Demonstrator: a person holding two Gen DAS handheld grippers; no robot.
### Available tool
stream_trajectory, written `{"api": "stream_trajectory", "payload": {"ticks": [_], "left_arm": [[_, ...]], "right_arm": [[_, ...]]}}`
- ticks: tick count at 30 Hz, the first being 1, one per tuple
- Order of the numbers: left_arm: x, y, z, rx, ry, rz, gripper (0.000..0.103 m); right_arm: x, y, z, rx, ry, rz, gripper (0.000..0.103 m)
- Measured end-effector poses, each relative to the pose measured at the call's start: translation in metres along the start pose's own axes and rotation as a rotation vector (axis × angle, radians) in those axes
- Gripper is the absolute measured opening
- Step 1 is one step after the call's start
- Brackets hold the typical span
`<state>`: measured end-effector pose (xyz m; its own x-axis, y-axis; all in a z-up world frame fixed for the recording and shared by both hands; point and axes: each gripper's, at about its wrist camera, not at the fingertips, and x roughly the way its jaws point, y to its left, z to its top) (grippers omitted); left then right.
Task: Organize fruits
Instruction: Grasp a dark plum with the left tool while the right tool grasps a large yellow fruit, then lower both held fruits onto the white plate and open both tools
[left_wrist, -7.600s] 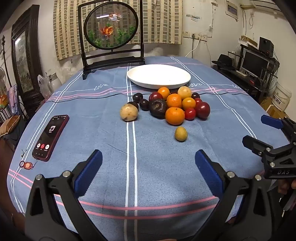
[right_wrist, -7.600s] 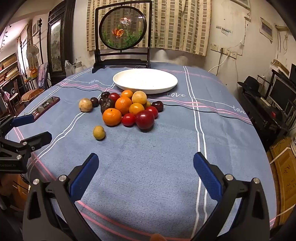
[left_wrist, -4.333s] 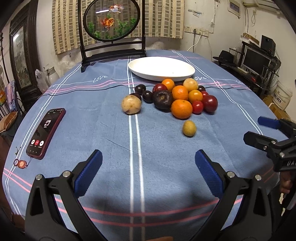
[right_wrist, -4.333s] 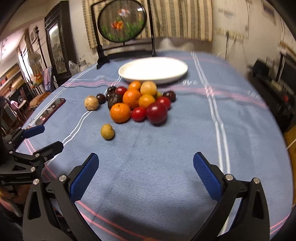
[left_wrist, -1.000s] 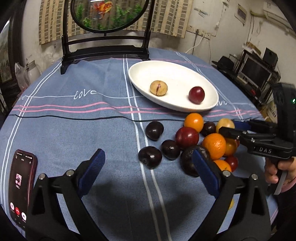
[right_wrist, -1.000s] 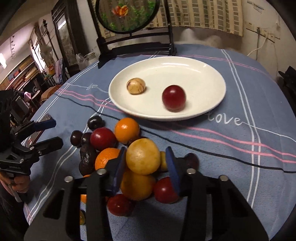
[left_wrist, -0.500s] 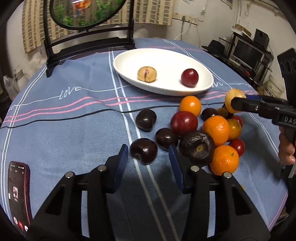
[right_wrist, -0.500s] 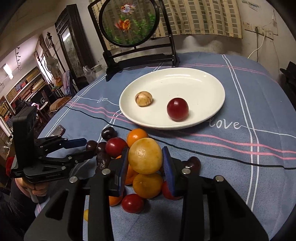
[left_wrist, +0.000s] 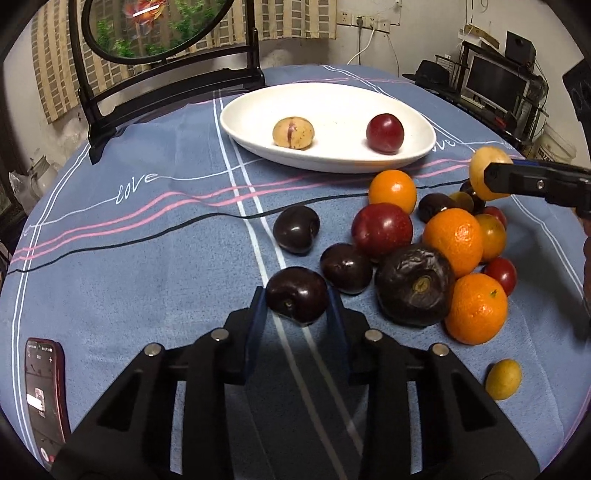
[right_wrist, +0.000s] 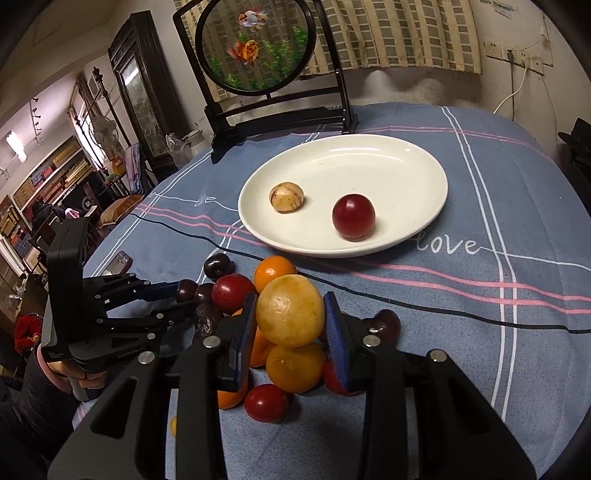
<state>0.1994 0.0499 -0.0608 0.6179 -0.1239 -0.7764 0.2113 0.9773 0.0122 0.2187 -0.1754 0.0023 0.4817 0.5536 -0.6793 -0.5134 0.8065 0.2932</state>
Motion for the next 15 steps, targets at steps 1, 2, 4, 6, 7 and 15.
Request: {"api": "stream_trajectory", "payload": {"ticks": [1, 2, 4, 6, 7, 15], "left_arm": [[-0.002, 0.000, -0.001, -0.008, -0.003, 0.001, 0.034], [-0.007, 0.002, -0.002, -0.025, -0.014, 0.006, 0.034], [-0.017, 0.004, 0.000, -0.057, -0.042, -0.006, 0.034], [-0.029, 0.006, 0.009, -0.086, -0.088, -0.028, 0.034], [-0.032, 0.006, 0.017, -0.093, -0.104, -0.037, 0.034], [0.002, -0.003, 0.109, -0.151, -0.118, -0.084, 0.034]], "right_arm": [[0.000, -0.001, 0.000, 0.006, -0.003, -0.003, 0.036], [0.000, -0.002, 0.000, 0.012, -0.006, -0.007, 0.036], [0.000, -0.006, 0.003, 0.027, -0.018, -0.017, 0.036], [-0.001, -0.012, 0.008, 0.051, -0.043, -0.022, 0.036], [-0.002, -0.016, 0.014, 0.071, -0.067, -0.028, 0.036], [0.028, -0.056, 0.061, 0.200, -0.163, -0.169, 0.036]]}}
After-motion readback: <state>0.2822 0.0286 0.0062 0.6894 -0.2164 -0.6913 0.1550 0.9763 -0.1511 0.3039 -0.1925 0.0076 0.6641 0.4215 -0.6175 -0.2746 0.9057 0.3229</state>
